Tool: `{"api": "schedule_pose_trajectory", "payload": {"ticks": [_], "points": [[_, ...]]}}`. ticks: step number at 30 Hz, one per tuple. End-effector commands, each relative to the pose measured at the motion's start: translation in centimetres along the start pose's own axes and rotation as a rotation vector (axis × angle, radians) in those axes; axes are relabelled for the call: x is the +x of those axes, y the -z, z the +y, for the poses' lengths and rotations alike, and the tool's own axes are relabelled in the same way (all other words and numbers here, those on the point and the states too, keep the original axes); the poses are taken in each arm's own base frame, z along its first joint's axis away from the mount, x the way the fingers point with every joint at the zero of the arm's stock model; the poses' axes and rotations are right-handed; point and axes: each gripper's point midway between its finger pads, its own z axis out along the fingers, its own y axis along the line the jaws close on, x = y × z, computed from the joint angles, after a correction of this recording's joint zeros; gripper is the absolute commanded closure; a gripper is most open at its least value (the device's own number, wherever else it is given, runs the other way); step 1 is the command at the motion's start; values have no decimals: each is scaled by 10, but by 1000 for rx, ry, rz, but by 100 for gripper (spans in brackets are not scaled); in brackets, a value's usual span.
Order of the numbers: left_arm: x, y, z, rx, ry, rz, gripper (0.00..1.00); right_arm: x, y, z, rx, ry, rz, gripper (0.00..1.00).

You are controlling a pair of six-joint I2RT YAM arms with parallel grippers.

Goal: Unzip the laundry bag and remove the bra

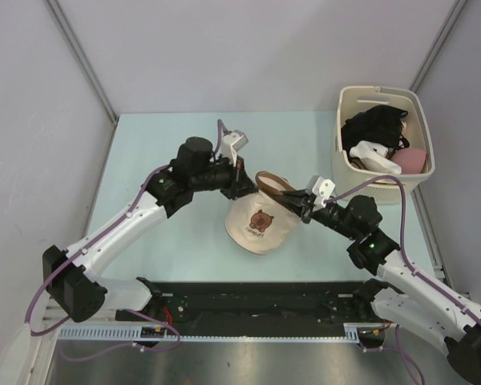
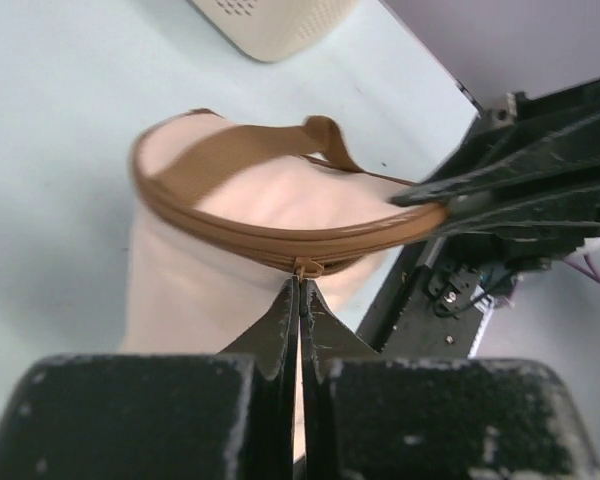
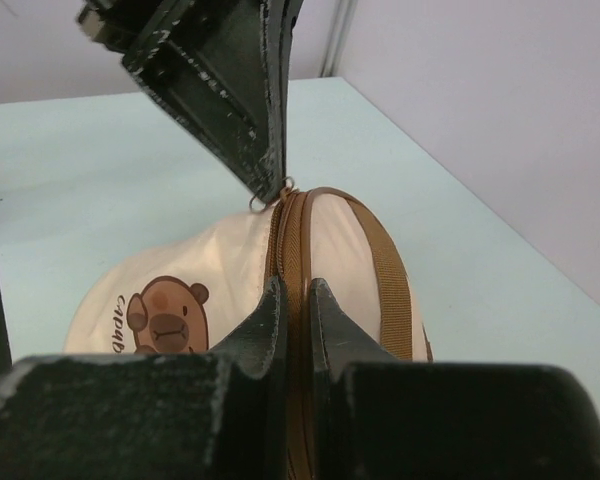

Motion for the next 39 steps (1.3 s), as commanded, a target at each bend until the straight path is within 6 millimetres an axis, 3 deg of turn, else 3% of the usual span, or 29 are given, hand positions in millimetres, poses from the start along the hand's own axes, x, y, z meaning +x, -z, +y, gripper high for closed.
{"api": "schedule_pose_trajectory", "payload": {"ticks": [1,4,5,7,11,16,18,22,23,25,26,28,29,30,32,37,39], "points": [[-23,33,29,-144,-32,-98,100,-43,11,6,-33,52,-123,100],[-25,40,38,-161,-20,-117,100,-57,22,21,-109,48,-137,100],[-26,42,39,-163,-22,-125,100,-54,26,27,-137,34,-112,100],[-26,43,45,-176,-18,-128,99,-66,36,37,-187,40,-127,100],[-28,38,51,-182,-2,-131,100,-70,50,48,-224,25,-111,100],[-30,32,46,-137,18,-132,99,-75,46,35,-147,-12,-122,100],[-31,34,38,-101,10,-141,100,-77,41,19,-55,-79,-123,100],[-27,43,21,-40,3,-140,99,-51,29,-21,210,-269,-11,100],[-26,47,10,5,2,-134,94,-38,23,-33,286,-313,45,100],[-16,46,2,53,25,-113,80,-33,17,-33,296,-327,89,100],[-13,47,-2,70,26,-108,67,-28,12,-29,292,-333,108,100],[-4,47,-7,102,25,-86,53,-31,8,-25,284,-311,100,100],[-2,48,-10,114,16,-83,38,-32,6,-19,273,-298,98,100],[1,48,-17,146,11,-70,34,-34,4,-16,268,-272,96,100],[3,49,-31,202,-3,-59,29,-38,3,-17,294,-267,80,100],[-9,45,-69,337,66,-100,30,-33,2,-24,357,-330,119,100],[-13,40,-62,267,75,-120,31,-33,0,-18,331,-334,119,100]]}}
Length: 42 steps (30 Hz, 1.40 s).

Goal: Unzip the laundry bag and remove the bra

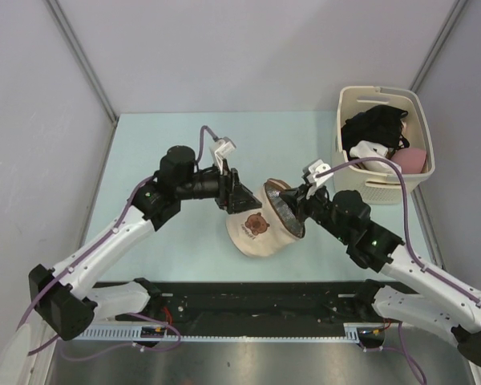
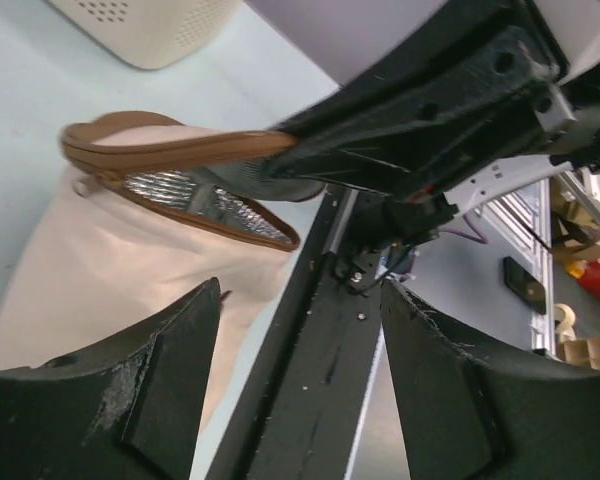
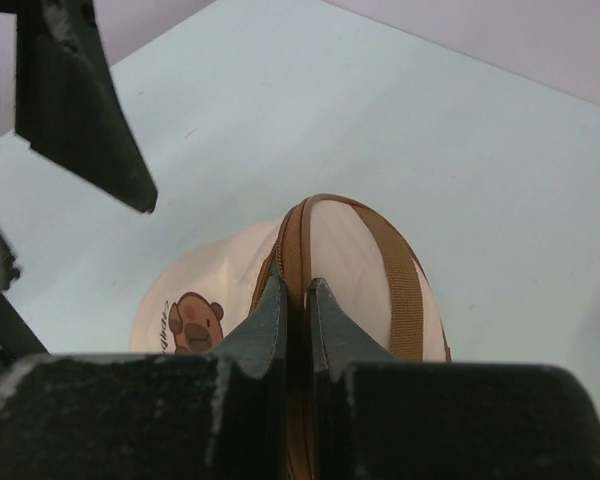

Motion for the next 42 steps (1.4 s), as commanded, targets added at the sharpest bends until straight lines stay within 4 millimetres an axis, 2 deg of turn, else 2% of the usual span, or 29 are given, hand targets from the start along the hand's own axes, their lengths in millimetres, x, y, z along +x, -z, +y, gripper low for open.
{"api": "schedule_pose_trajectory", "payload": {"ticks": [1,2,4,8,9,11,14,16,17,21,22,26,34,37,38,42], "points": [[-18,-1,-17,13,-23,-76,32,-39,3,3,18,-54,-99,100],[-21,1,1,-84,-30,-103,33,-39,4,9,-14,-45,-97,100],[-21,3,12,-128,-117,-114,32,-44,10,18,-69,-28,-115,100],[-16,2,27,-151,-229,-62,32,-44,27,57,-335,94,-134,100],[-15,3,29,-143,-273,-47,32,-43,29,60,-367,135,-140,100],[-14,5,30,-103,-291,-42,24,-33,34,64,-430,165,-109,100],[-5,3,17,9,-315,-1,14,-27,38,64,-496,192,-96,100],[3,2,8,81,-314,38,14,-24,41,67,-544,199,-89,100],[5,2,7,95,-314,51,14,-23,38,60,-528,194,-83,100],[26,-1,17,96,-276,136,15,-26,34,54,-523,187,-93,100],[32,0,12,138,-262,154,15,-26,35,56,-535,185,-94,100],[49,-4,15,181,-244,184,16,-26,32,55,-539,177,-92,100],[56,-11,27,166,-238,177,22,-32,29,57,-560,182,-120,100],[57,-16,32,167,-255,179,30,-31,28,56,-560,180,-116,100],[56,-16,29,183,-257,174,37,-30,29,56,-562,179,-113,100],[52,-16,31,162,-276,156,52,-28,28,55,-557,177,-105,100]]}}
